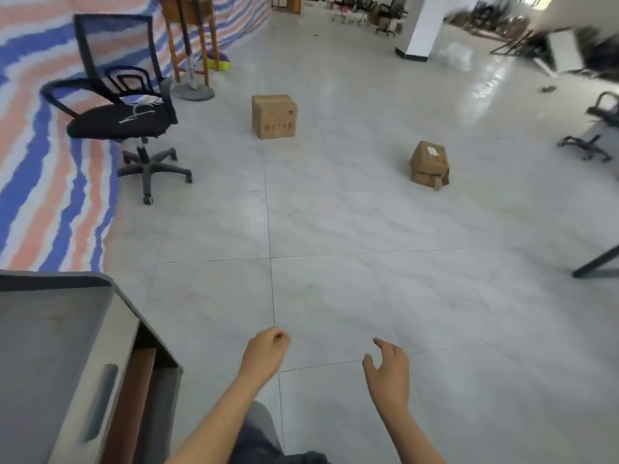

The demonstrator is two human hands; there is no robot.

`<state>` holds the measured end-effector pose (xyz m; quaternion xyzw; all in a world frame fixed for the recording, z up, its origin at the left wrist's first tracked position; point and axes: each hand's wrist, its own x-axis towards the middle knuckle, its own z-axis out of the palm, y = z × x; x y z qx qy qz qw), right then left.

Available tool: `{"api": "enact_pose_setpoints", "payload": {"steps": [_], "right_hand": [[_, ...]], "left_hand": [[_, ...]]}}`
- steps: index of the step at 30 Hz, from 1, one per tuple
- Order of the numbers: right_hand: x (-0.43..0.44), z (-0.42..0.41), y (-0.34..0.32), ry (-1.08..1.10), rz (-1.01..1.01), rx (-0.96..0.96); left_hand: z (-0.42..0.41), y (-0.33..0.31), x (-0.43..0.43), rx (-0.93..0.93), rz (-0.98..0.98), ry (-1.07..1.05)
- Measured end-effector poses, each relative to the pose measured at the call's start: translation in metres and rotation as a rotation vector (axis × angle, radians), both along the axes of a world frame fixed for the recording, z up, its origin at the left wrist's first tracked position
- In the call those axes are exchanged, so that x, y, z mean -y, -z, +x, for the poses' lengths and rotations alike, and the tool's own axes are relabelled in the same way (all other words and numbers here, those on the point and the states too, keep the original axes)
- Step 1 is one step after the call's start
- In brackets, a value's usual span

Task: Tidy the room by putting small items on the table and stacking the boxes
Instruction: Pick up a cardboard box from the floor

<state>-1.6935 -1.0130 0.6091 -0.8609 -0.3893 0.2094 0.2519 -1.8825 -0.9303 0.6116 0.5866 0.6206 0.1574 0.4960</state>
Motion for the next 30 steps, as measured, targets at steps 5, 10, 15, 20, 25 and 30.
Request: {"api": "enact_pose_setpoints", "payload": {"steps": [5, 10, 15, 20, 25, 30], "right_hand": [[-0.052, 0.010, 0.011, 0.038, -0.080, 0.002], [-0.148, -0.004, 0.015, -0.022, -0.127, -0.005], [-0.266, -0.017, 0.000, -0.074, -0.105, 0.013], [-0.362, -0.034, -0.008, -0.094, -0.092, -0.021], [-0.408, -0.030, 0.002, -0.094, -0.141, -0.034], [-0.472, 0.001, 0.017, -0.045, -0.200, -0.107]], "left_hand": [[0.006, 0.014, -0.056, -0.008, -0.042, 0.004], [-0.018, 0.010, -0.161, 0.001, -0.035, -0.132], [-0.045, 0.002, -0.283, 0.073, -0.016, -0.271], [-0.058, -0.008, -0.377, 0.090, -0.002, -0.326], [-0.041, 0.008, -0.409, 0.096, -0.136, -0.243], [-0.020, 0.026, -0.461, -0.007, -0.173, -0.196]]}}
